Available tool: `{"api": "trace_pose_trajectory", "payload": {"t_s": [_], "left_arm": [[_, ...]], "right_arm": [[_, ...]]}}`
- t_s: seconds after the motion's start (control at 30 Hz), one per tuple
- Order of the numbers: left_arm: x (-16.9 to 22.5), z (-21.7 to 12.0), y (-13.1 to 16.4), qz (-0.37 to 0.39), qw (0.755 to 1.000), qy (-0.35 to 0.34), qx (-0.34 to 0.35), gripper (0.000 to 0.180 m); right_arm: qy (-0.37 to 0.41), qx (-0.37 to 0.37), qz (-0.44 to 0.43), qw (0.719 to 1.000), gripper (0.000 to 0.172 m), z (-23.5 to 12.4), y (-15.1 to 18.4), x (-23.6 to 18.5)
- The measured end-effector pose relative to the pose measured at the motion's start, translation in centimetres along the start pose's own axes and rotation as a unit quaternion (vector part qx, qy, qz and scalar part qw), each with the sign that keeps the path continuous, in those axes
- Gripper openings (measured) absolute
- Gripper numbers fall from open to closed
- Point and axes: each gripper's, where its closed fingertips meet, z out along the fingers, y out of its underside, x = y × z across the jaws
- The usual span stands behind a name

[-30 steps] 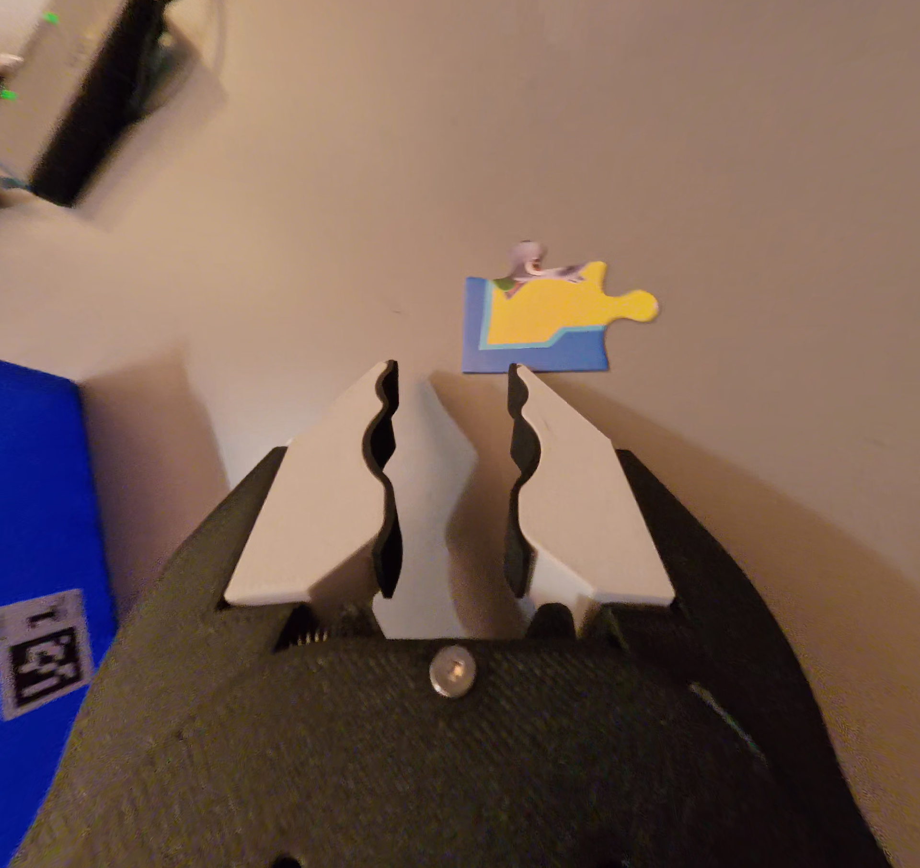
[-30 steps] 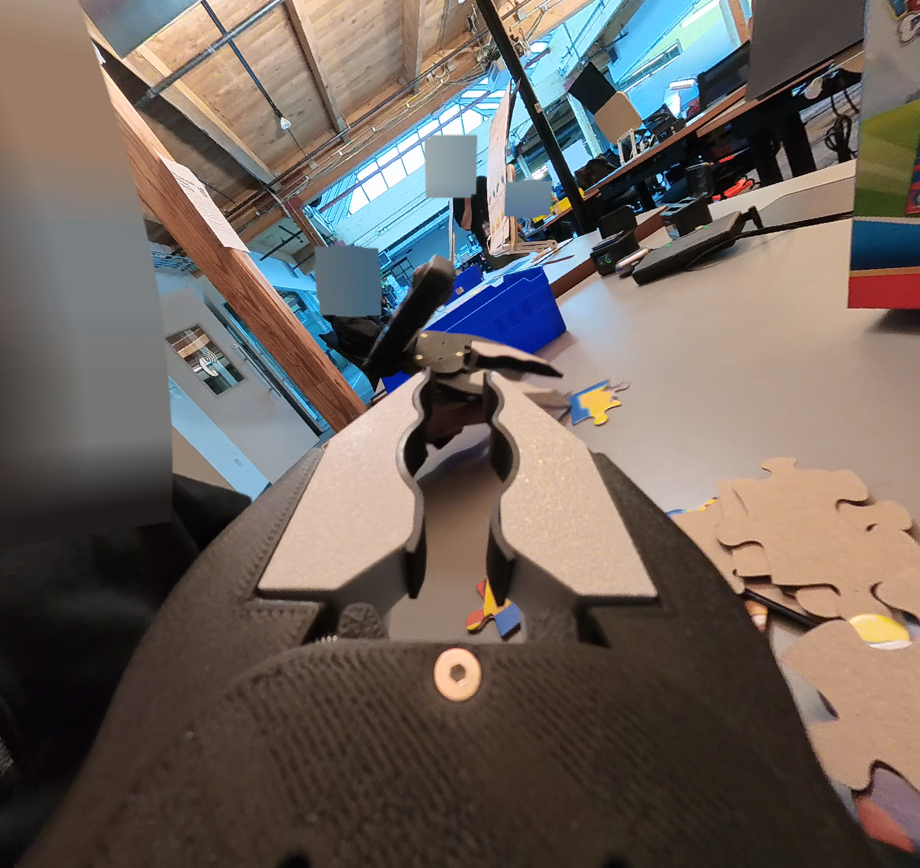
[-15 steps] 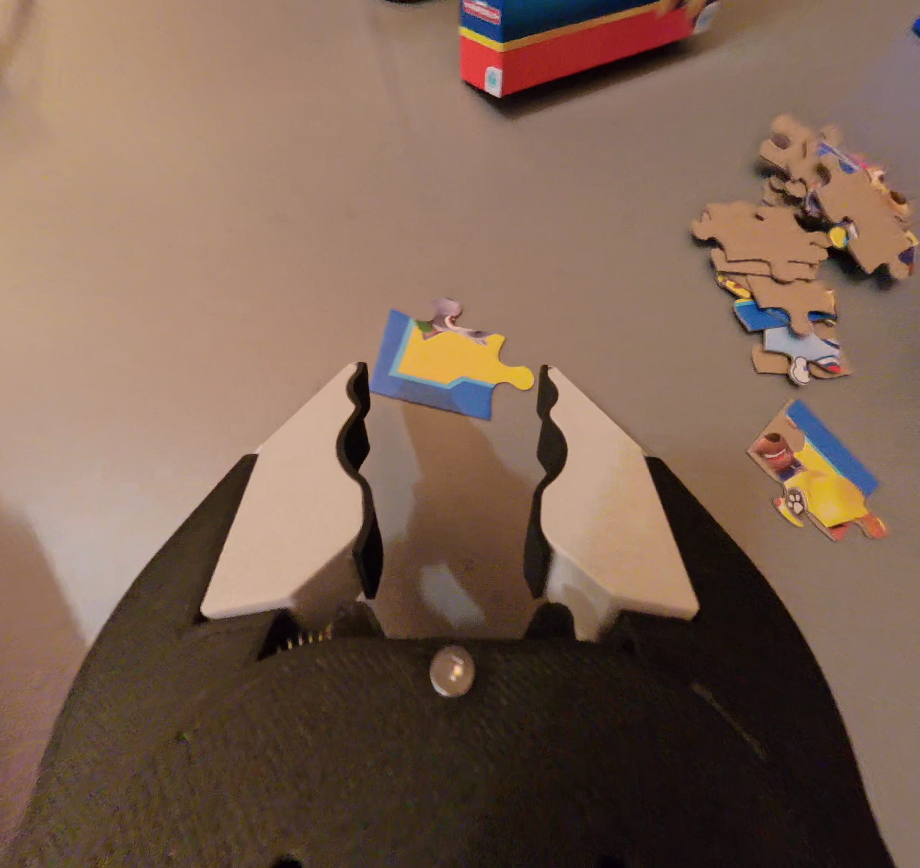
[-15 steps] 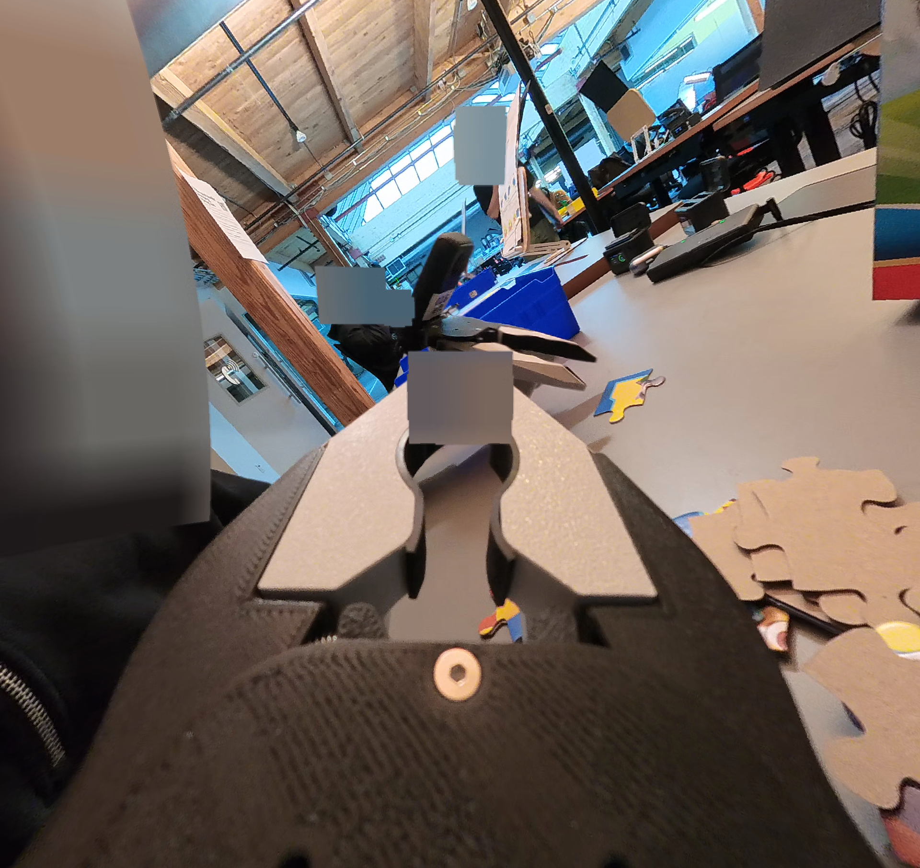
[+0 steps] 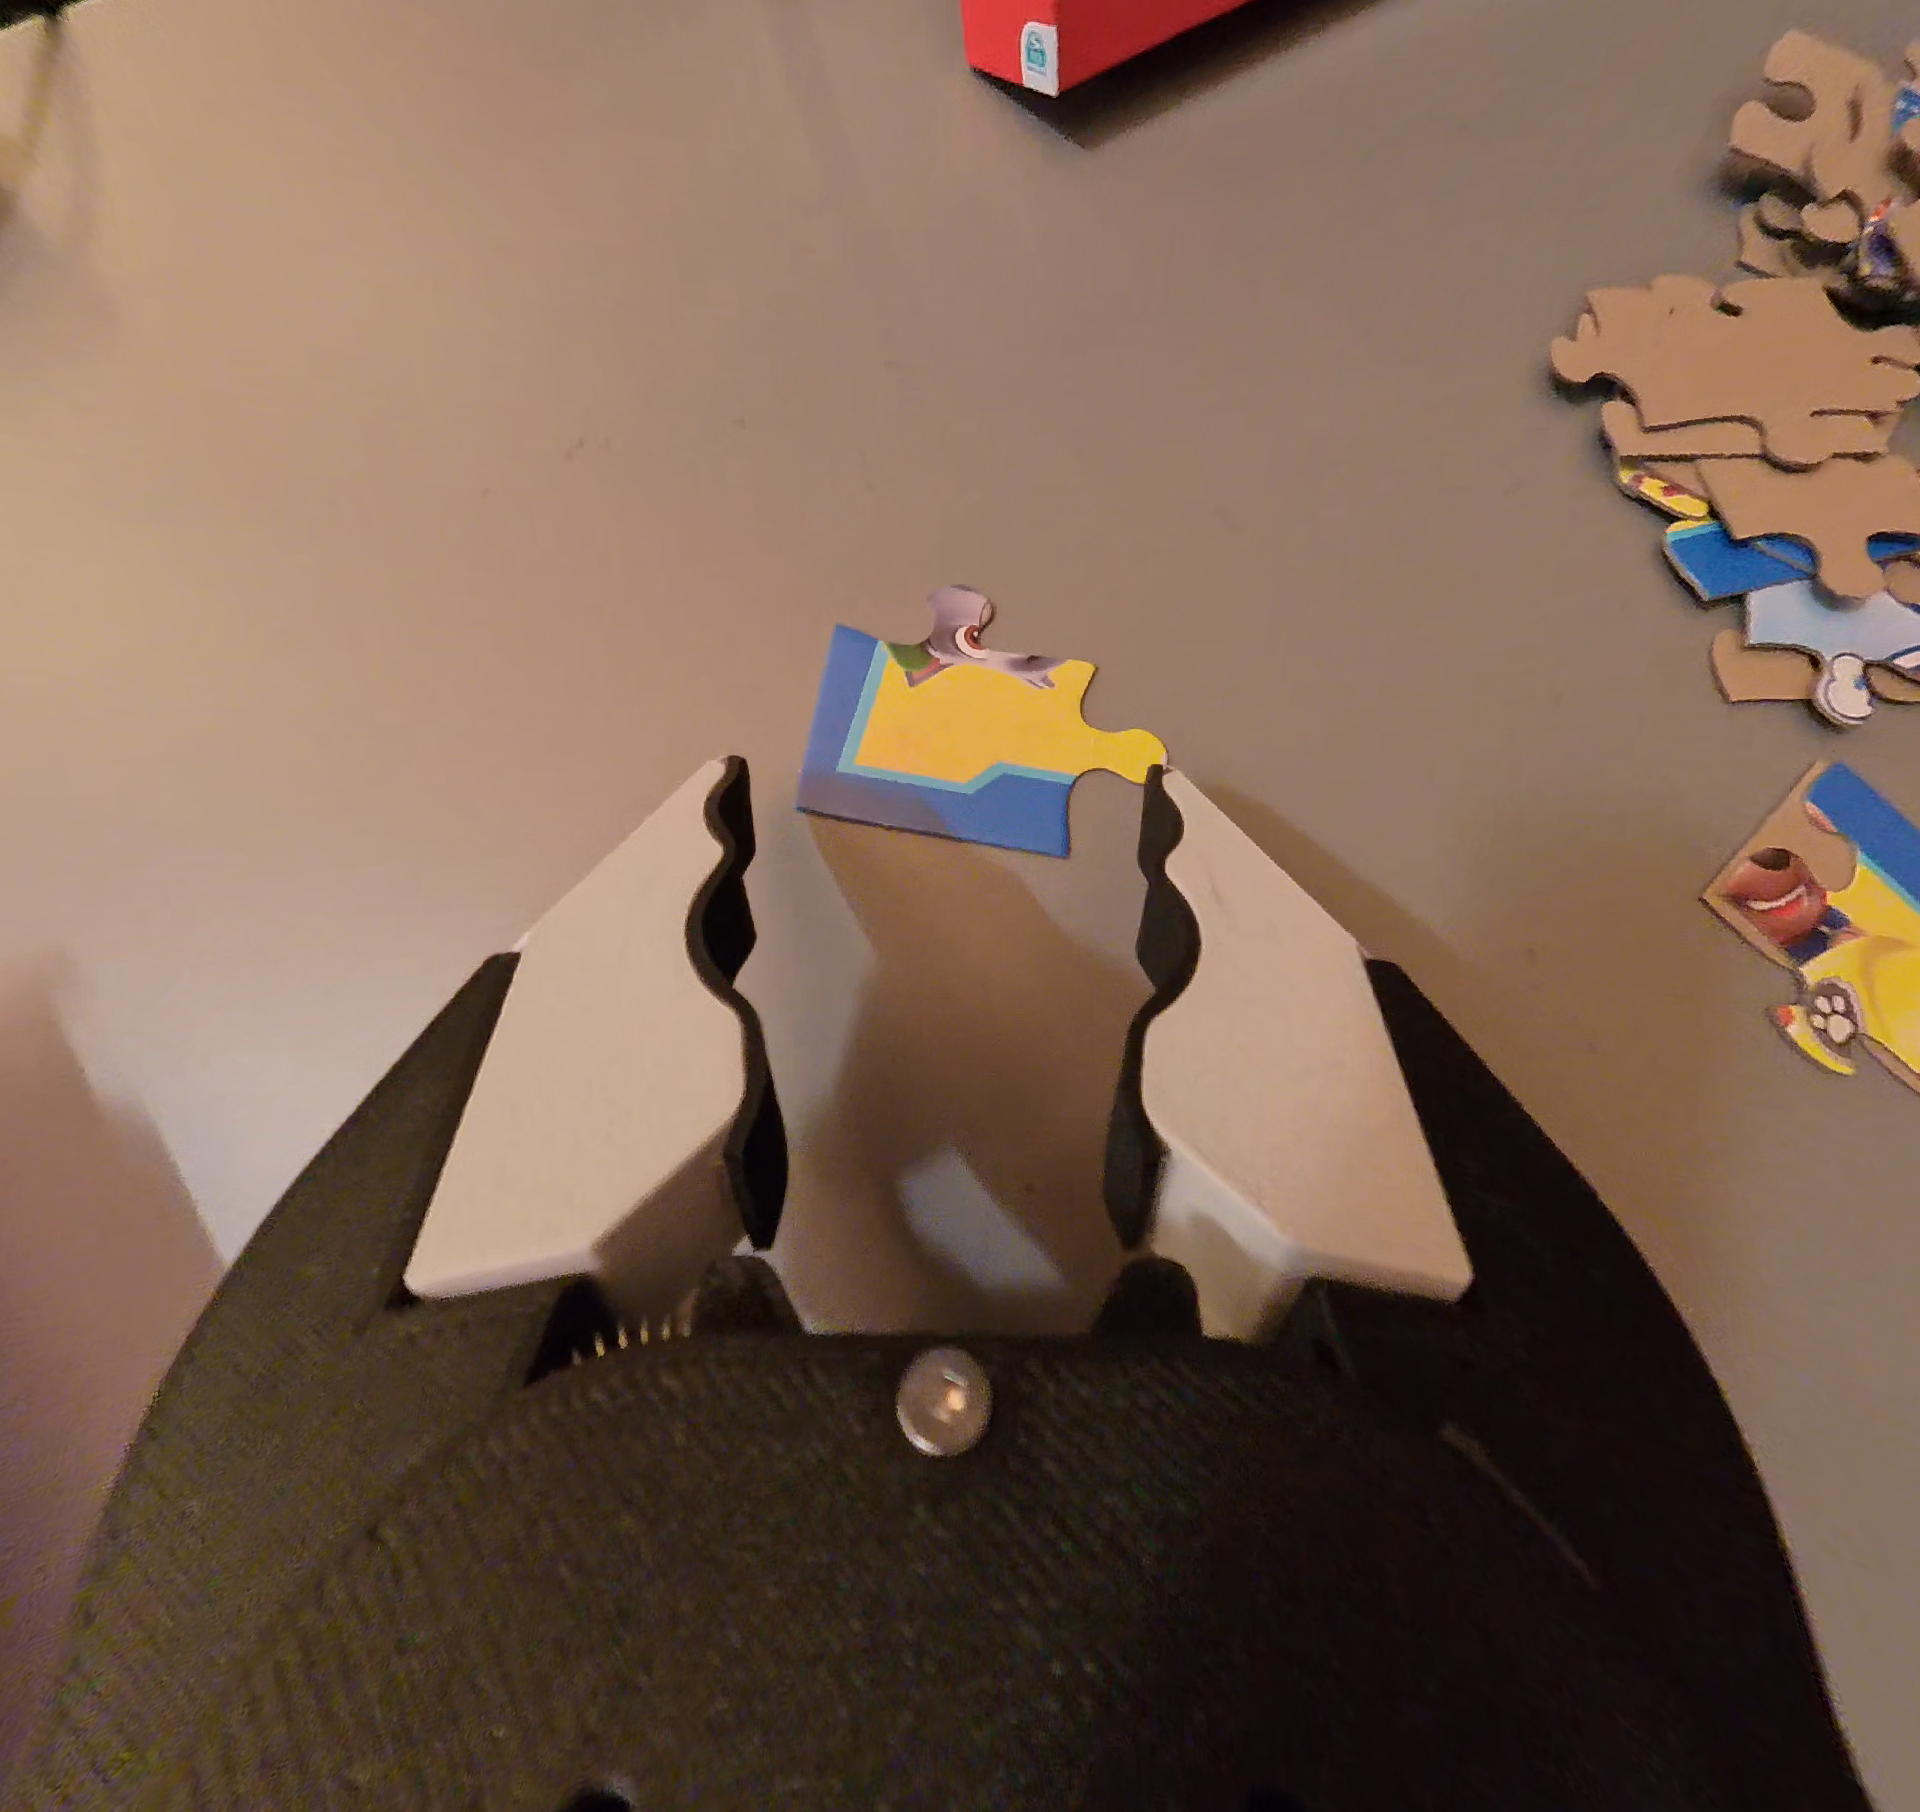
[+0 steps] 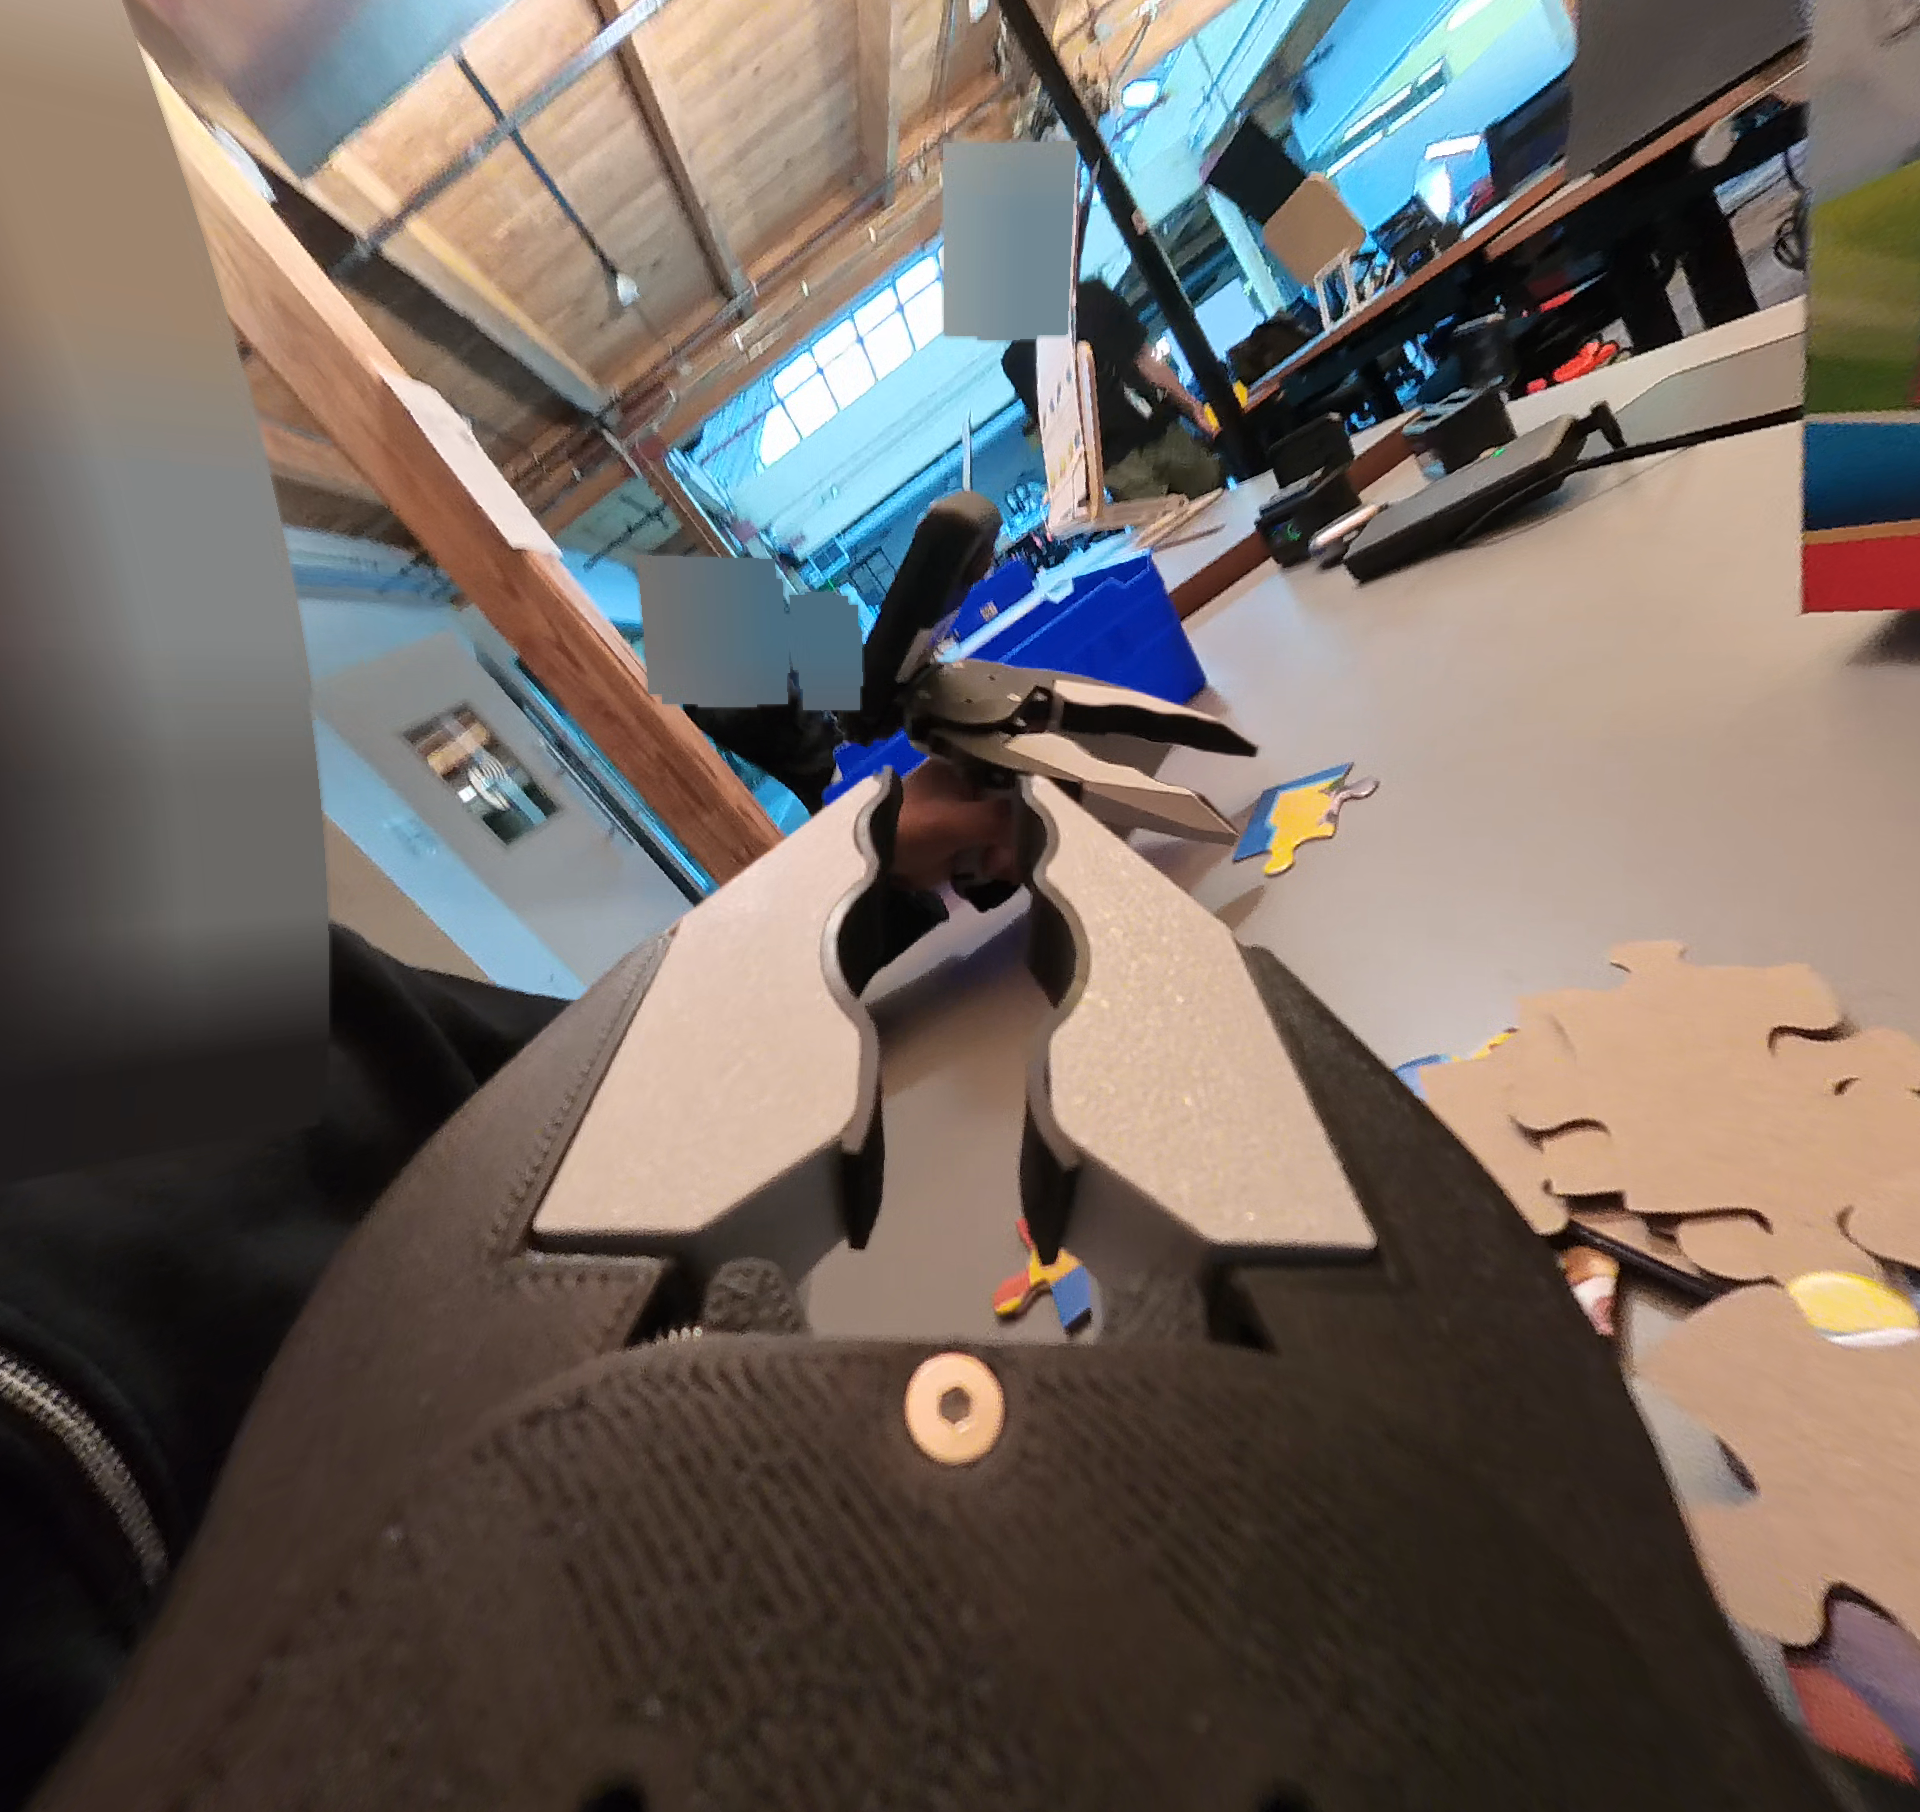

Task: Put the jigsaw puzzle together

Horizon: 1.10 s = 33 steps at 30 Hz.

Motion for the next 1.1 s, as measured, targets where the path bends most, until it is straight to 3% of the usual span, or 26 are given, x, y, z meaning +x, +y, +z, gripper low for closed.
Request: {"api": "trace_pose_trajectory", "payload": {"t_s": [0.4, 0.57, 0.7, 0.83, 0.93, 1.03, 1.1], "left_arm": [[-0.1, 0.9, 1.1, 0.029, 0.999, 0.028, -0.032, 0.054], [0.9, 1.7, 0.4, 0.087, 0.993, 0.069, -0.046, 0.047], [2.8, 2.2, 0.1, 0.182, 0.973, 0.130, -0.063, 0.039], [3.8, 2.3, -0.1, 0.223, 0.957, 0.168, -0.084, 0.040], [4.3, 2.1, -1.5, 0.193, 0.965, 0.170, -0.043, 0.045], [5.0, 2.0, -2.0, 0.086, 0.977, 0.193, -0.039, 0.070], [3.5, 2.8, -1.7, 0.058, 0.988, 0.133, -0.049, 0.078]], "right_arm": [[-0.018, 0.008, 0.025, 0.999, 0.022, -0.1, -0.2, -0.2], [-0.018, 0.000, 0.021, 1.000, 0.022, 0.1, 0.1, -0.2], [-0.018, 0.002, 0.019, 1.000, 0.023, 0.0, 0.0, -0.2], [-0.016, 0.002, 0.018, 1.000, 0.023, 0.0, 0.0, -0.2], [-0.014, 0.002, 0.016, 1.000, 0.023, 0.0, 0.0, -0.1], [-0.016, 0.003, 0.019, 1.000, 0.023, 0.0, -0.1, -0.1], [-0.018, 0.003, 0.021, 1.000, 0.023, 0.0, 0.0, -0.2]]}}
